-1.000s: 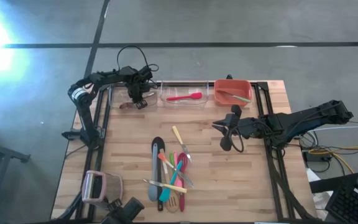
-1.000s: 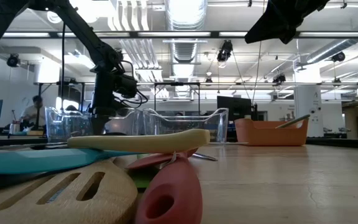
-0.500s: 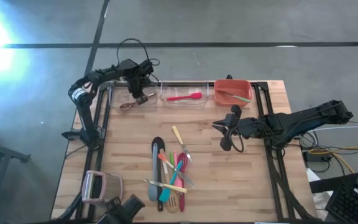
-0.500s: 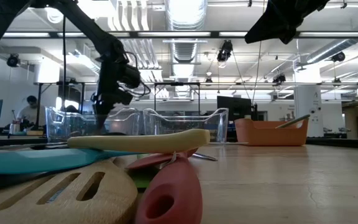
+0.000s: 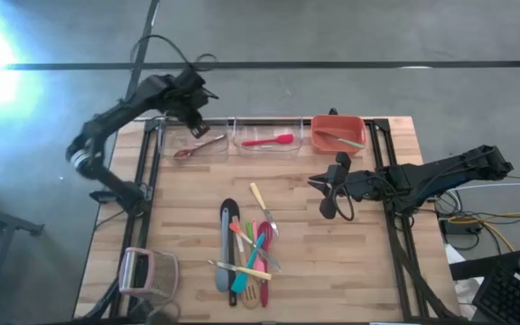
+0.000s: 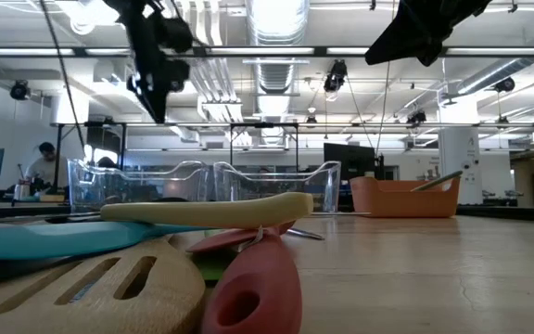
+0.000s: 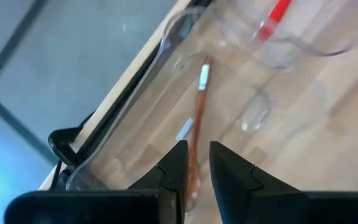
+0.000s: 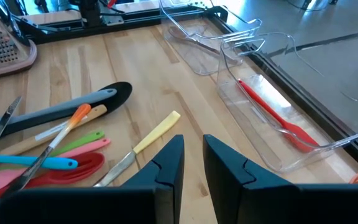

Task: Pick & Place Kitchen Items
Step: Adjust the left transparent bin

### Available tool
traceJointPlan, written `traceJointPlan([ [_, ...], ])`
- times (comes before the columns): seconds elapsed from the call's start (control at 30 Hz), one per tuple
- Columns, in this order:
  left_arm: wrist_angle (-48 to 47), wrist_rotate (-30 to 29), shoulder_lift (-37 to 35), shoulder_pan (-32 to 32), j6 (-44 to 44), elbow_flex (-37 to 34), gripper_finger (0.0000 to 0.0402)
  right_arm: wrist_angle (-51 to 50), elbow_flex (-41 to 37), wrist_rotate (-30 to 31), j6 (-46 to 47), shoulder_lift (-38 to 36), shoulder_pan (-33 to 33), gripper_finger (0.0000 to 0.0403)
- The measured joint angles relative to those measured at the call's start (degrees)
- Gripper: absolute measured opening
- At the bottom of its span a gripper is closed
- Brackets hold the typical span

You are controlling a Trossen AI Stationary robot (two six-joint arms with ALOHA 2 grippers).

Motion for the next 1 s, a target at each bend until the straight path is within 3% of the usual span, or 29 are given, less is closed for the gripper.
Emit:
traceJointPlan([
  [0.2,-3.57,0.95,-12.62,-0.45,-0.97,-4.78,0.0067,0.0,0.0,-0.01,-0.02,0.0,0.0,0.0052],
  [0.37,-17.11,-6.98,-17.1,-0.43,-4.09,-7.59,0.0064,0.05,0.02,0.01,-0.86,0.0,-0.07,0.0052],
  [0.5,-23.56,-11.66,-17.04,0.21,-6.82,-10.29,0.0044,0.84,0.0,0.06,-1.45,0.0,-0.64,0.0052],
  [0.6,-22.43,-12.12,-16.33,0.86,-7.61,-12.9,0.0017,1.8,0.02,0.08,-1.75,0.02,-0.95,0.0052],
  [0.73,-21.15,-18.92,-13.76,2.78,-11.9,-16.64,0.0005,1.86,0.02,0.07,-1.74,0.0,-0.96,0.0052],
  [1.0,-16.51,-17.02,-10.9,3.3,-14.57,-24.06,0.0002,1.86,0.02,0.01,-2.63,0.01,-0.96,0.0052],
])
